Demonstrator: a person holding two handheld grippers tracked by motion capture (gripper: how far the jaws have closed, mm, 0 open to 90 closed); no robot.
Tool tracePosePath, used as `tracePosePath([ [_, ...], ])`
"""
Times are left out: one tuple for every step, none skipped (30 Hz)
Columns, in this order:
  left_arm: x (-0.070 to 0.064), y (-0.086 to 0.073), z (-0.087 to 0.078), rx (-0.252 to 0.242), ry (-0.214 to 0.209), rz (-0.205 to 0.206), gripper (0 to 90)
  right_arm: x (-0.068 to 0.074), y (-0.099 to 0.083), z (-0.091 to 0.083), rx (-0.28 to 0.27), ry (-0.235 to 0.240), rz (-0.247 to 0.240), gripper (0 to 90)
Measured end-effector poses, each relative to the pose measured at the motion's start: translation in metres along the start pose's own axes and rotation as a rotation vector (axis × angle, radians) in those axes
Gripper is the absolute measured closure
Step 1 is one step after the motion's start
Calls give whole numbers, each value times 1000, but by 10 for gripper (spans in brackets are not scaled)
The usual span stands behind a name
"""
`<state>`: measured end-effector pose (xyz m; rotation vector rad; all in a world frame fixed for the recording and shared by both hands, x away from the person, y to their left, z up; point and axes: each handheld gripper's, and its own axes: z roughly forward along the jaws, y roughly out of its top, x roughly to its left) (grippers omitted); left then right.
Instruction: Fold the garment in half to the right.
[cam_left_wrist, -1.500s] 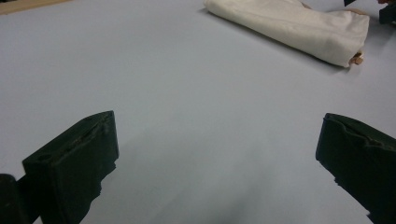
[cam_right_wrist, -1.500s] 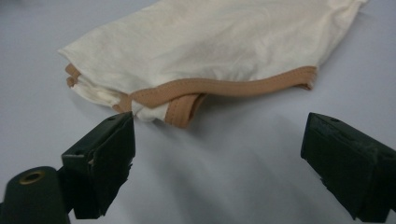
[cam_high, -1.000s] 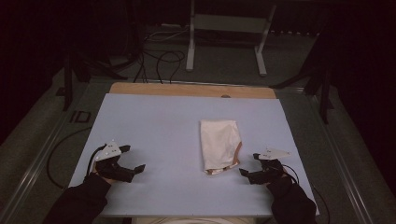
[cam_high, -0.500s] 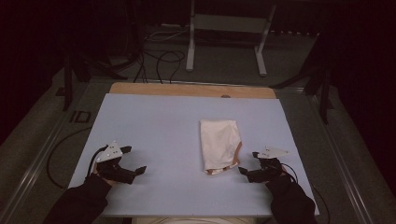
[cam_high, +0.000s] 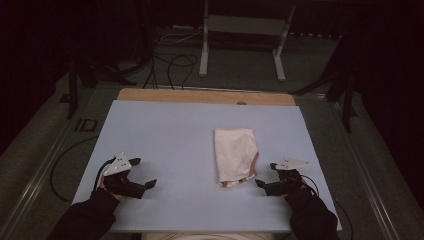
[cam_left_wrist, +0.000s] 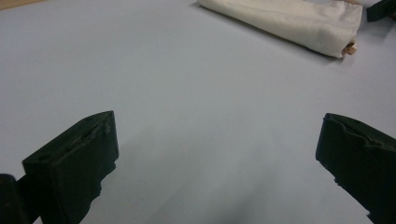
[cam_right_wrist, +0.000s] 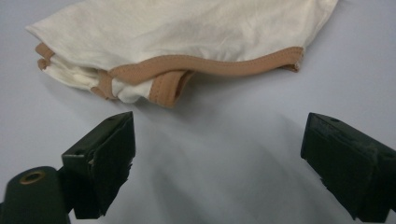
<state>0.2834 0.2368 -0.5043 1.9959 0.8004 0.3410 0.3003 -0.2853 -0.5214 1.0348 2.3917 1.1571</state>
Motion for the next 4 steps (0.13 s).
tracePosePath([
  [0,0,0,2,2,1,2,0,0,0,-1,2,0,101],
  [0,0,0,1,0,-1,2,0,0,0,-1,0,1,101],
  [0,0,1,2,1,-1,2,0,0,-1,0,-3,3,101],
  [0,0,1,4,1,0,2,0,0,-1,-2,-2,1,101],
])
